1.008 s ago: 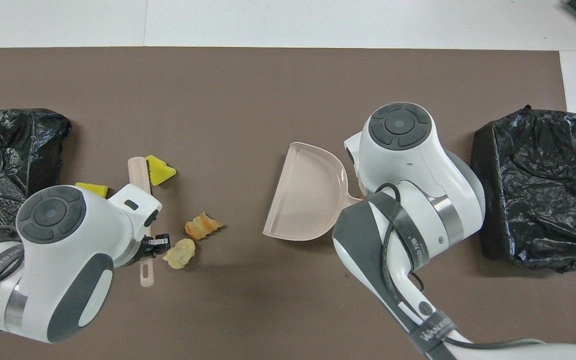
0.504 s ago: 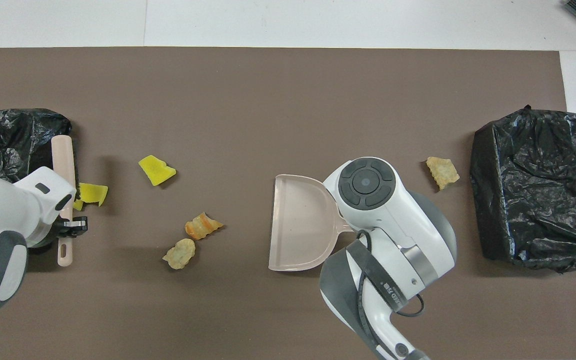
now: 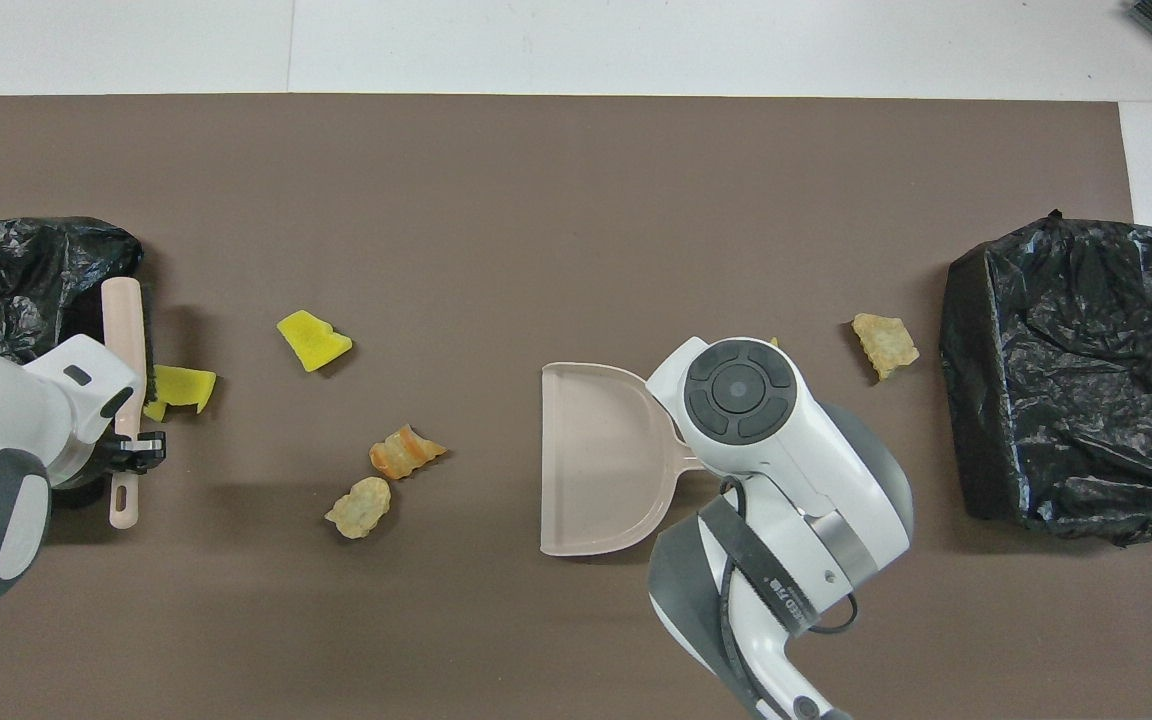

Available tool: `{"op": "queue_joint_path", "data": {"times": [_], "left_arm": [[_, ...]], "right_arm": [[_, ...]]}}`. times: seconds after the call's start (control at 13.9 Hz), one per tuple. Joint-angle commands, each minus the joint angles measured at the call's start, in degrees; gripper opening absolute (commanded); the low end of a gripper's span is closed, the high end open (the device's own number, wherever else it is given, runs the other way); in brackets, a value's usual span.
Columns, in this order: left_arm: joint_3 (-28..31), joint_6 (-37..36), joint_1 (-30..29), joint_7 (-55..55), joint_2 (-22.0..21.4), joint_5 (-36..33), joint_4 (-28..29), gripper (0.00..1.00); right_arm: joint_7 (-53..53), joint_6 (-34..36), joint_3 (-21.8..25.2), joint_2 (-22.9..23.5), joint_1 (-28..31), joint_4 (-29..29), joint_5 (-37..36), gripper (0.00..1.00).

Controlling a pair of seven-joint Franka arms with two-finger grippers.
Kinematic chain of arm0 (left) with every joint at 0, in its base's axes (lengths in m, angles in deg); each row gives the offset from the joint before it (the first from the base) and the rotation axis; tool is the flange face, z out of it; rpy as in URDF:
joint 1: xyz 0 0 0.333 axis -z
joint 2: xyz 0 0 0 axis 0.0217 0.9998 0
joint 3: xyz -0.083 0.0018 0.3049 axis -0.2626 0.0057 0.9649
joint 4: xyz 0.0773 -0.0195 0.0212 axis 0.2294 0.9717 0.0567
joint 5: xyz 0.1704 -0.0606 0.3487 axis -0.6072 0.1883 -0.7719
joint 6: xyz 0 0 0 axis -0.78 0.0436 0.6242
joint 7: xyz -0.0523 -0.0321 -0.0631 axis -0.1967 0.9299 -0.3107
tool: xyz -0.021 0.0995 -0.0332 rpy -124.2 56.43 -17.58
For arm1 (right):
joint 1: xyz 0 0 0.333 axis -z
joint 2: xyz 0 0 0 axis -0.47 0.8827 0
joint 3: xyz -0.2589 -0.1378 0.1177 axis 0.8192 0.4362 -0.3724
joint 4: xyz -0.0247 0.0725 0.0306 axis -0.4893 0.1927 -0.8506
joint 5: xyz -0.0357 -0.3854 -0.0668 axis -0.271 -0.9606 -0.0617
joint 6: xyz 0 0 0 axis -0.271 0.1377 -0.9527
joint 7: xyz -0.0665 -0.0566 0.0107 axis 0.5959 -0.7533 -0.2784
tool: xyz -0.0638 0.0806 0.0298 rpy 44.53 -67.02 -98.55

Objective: Sweep and dump trash in bin
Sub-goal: 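Sweep the sponge and bread pieces into the dustpan with the left gripper's brush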

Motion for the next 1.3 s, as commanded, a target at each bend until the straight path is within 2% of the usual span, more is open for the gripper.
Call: {"op": "queue_joint_path", "data": {"times": [0.0, 0.43, 0.72, 1.01, 1.22], "left_arm": [[-0.6, 2.6, -2.0, 1.7, 1.0, -1.2, 1.1, 0.00], [-1.0, 1.6, -0.3, 2.6, 0.3, -0.5, 3.2, 0.00], [-1.0, -0.1, 8.0, 1.1, 0.1, 5.2, 3.1, 0.00], [-1.2, -0.4, 11.9, 2.0, 0.1, 5.6, 3.0, 0.00], [-1.2, -2.6, 16.1, 1.9, -0.1, 10.9, 2.7, 0.00]], "right_arm": [[2.3, -1.7, -0.3, -1.4, 0.4, 2.1, -1.0, 0.00], [2.0, -3.1, -0.3, -0.9, 0.4, 2.1, -1.0, 0.00], [1.9, -4.0, -0.3, -0.8, 0.4, 2.2, -0.9, 0.00], [1.2, -4.8, -0.3, -0.1, -0.1, 2.2, -0.9, 0.00], [0.8, -5.0, -0.3, 0.0, -0.2, 2.2, -0.8, 0.00]]}}
